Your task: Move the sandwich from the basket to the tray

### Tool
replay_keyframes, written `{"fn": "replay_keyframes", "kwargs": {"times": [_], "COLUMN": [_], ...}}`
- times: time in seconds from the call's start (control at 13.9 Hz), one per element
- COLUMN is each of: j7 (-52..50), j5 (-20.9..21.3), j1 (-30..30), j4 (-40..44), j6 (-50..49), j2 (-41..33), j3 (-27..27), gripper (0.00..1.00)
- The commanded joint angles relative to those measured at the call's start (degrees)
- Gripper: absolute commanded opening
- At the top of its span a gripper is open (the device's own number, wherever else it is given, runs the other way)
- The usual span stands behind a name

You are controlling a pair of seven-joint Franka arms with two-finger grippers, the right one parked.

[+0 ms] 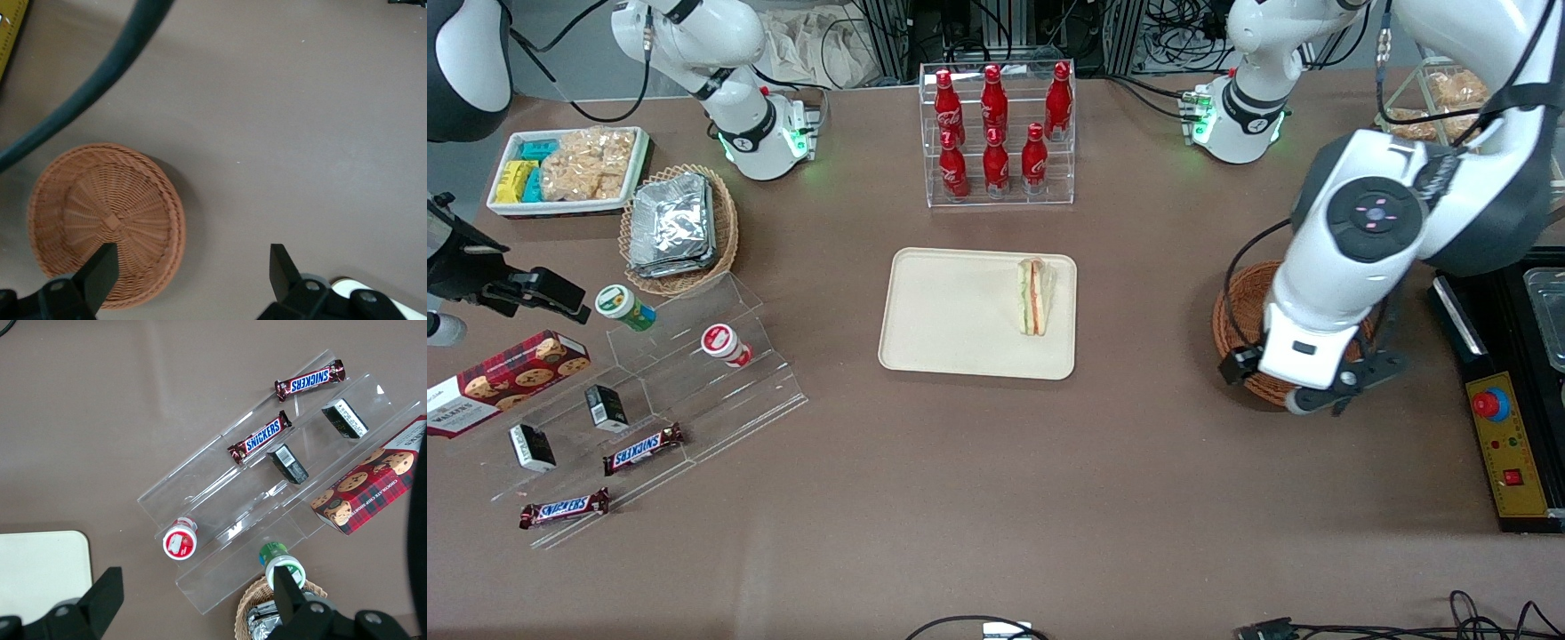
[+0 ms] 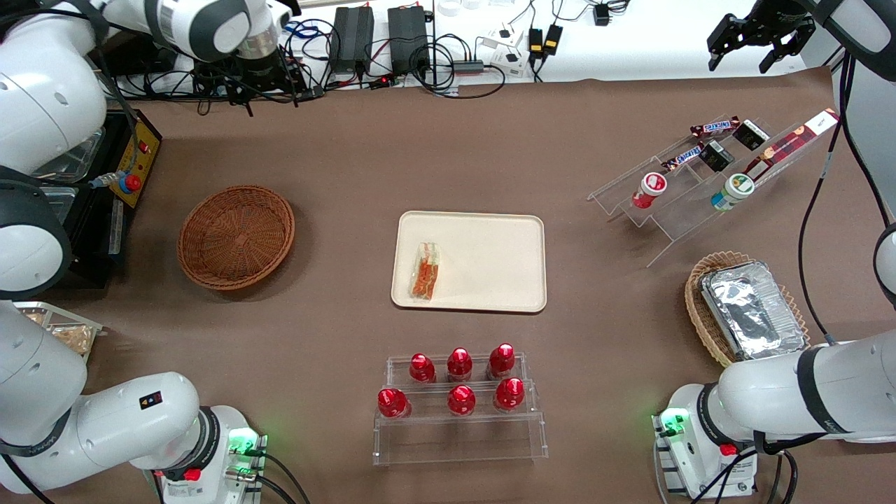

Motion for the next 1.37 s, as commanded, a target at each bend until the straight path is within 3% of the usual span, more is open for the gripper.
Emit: {"fn": "replay_keyframes", "kwargs": {"times": [0.0, 0.22, 0.65, 0.86, 1.08, 1.29], "j7": [6.2, 16.3, 34.5, 41.6, 50.4, 50.7], "j5": [-2.1, -11.5, -22.2, -23.5, -24.5, -25.2], "j1": [1.7, -2.3, -9.9, -12.3, -12.4, -13.0], "j4": [0.4, -0.4, -4.3, -5.7, -5.9, -5.7], "j6": [-1.9, -1.8, -3.8, -7.0, -9.4, -11.0], "j2": [-2.4, -7.9, -17.4, -21.6, -24.4, -25.9], "j3": [0.1, 10.6, 28.0, 33.4, 35.0, 35.3], "gripper": [1.00, 1.00, 1.00, 1.00, 1.00, 1.00]}}
